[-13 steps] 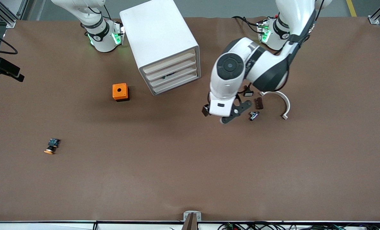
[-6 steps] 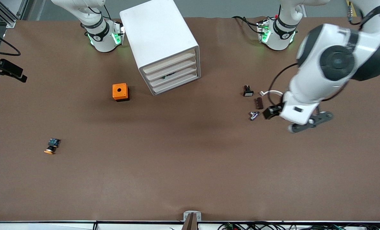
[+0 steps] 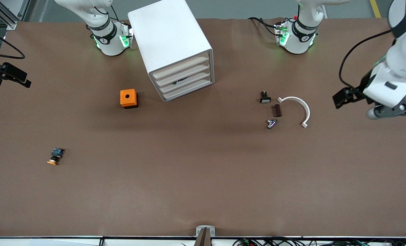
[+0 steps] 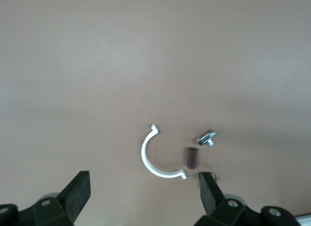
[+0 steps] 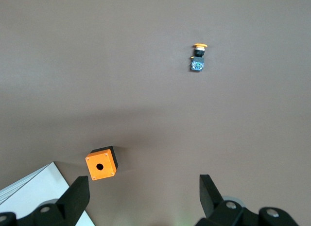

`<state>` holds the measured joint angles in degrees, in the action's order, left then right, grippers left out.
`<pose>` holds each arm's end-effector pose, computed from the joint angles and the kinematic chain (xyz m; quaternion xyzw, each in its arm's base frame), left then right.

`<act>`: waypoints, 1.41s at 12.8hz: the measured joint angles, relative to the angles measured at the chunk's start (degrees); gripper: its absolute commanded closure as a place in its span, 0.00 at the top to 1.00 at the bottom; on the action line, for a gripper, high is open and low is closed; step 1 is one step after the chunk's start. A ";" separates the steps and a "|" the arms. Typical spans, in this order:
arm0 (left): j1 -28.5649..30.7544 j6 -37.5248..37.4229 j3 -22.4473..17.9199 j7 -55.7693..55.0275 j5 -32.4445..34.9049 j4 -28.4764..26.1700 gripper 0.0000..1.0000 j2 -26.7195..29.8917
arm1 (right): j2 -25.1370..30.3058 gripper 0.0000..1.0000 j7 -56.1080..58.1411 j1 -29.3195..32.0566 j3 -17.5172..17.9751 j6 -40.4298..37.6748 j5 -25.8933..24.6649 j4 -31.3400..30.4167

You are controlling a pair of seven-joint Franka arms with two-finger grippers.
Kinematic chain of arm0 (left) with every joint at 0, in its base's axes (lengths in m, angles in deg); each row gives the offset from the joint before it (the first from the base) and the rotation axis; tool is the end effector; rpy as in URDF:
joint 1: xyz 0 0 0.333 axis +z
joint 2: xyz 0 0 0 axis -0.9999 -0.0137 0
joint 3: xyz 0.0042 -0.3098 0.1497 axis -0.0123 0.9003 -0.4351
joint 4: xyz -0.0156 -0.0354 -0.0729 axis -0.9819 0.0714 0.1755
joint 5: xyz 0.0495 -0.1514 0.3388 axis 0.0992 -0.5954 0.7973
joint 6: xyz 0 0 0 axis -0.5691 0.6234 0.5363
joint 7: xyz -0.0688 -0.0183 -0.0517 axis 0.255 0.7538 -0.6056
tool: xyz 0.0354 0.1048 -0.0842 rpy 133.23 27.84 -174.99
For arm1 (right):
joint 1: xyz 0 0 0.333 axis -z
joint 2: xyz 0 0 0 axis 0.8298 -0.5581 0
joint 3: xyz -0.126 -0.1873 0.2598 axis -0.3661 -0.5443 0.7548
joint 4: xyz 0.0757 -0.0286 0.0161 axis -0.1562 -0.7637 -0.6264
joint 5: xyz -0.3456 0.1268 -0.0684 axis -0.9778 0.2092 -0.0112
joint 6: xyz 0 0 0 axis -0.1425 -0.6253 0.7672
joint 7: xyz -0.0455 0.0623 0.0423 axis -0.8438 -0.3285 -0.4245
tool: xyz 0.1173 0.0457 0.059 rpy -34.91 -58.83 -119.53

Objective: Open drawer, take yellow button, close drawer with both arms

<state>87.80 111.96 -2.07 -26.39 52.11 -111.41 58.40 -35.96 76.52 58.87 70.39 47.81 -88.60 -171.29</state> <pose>0.5572 -0.0831 0.6122 -0.9980 -0.0378 0.0095 0.0504 0.4990 -0.0451 0.6248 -0.9987 0.0492 0.0141 0.0049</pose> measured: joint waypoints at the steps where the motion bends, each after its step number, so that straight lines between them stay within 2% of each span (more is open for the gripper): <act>1: 0.01 -0.67 -1.35 2.73 -0.25 -1.08 1.00 1.46 | 0.22 1.00 0.00 -0.04 0.02 0.28 -0.04 -0.25; 3: 0.90 -2.76 -3.49 7.33 -2.09 -2.49 1.00 3.71 | 0.39 1.00 0.00 -0.05 0.05 0.64 -0.09 -0.51; 7: 4.67 -3.62 -3.97 15.06 -3.41 -2.75 1.00 5.01 | 0.40 1.00 0.01 -0.05 0.11 0.97 -0.12 -0.73; 18: 7.62 -3.93 -4.16 15.79 -5.12 -2.12 1.00 4.99 | 1.30 1.00 0.01 -0.31 0.25 1.51 -0.11 -0.74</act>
<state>95.42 108.03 -6.23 -10.60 46.99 -113.53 63.38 -34.66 76.52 58.56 70.65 49.32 -88.71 -172.03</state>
